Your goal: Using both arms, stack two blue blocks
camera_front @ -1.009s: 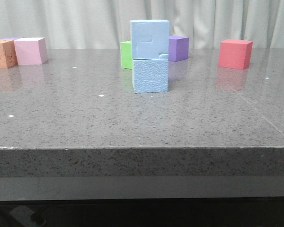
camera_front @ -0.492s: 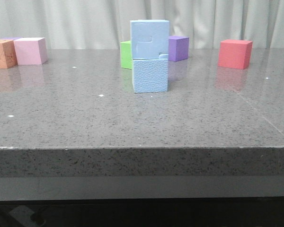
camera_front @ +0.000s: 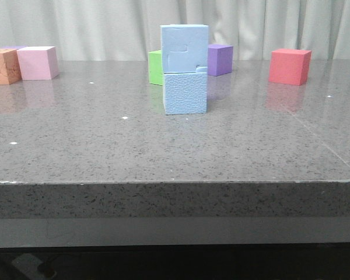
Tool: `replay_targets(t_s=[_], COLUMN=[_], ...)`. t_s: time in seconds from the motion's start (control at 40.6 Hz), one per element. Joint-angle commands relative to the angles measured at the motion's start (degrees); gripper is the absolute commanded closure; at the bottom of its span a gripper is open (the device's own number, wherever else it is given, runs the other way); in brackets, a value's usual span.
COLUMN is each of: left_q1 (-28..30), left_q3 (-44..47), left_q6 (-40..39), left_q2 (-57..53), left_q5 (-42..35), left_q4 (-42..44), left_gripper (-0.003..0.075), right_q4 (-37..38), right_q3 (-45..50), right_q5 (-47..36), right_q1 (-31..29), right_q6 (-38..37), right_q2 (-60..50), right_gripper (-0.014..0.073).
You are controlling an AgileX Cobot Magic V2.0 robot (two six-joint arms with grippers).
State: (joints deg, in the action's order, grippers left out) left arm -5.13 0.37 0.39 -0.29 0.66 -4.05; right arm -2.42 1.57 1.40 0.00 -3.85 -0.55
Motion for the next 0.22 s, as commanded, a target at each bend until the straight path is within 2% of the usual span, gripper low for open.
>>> replay_targets(t_s=[0.0, 0.197], left_q1=[0.0, 0.0], left_q3=[0.1, 0.1], left_q6=[-0.4, -0.4], left_q2=[-0.9, -0.9], left_q5=[-4.2, -4.2], left_q4=[-0.2, -0.2], left_gripper=[0.0741, 0.0741], right_q4=[0.7, 0.7], right_q3=[-0.3, -0.3], right_q5=[-5.0, -5.0], right_q1=[-0.3, -0.3], right_q6=[0.0, 0.0], right_q2=[-1.1, -1.1], right_gripper=[0.0712, 0.0712])
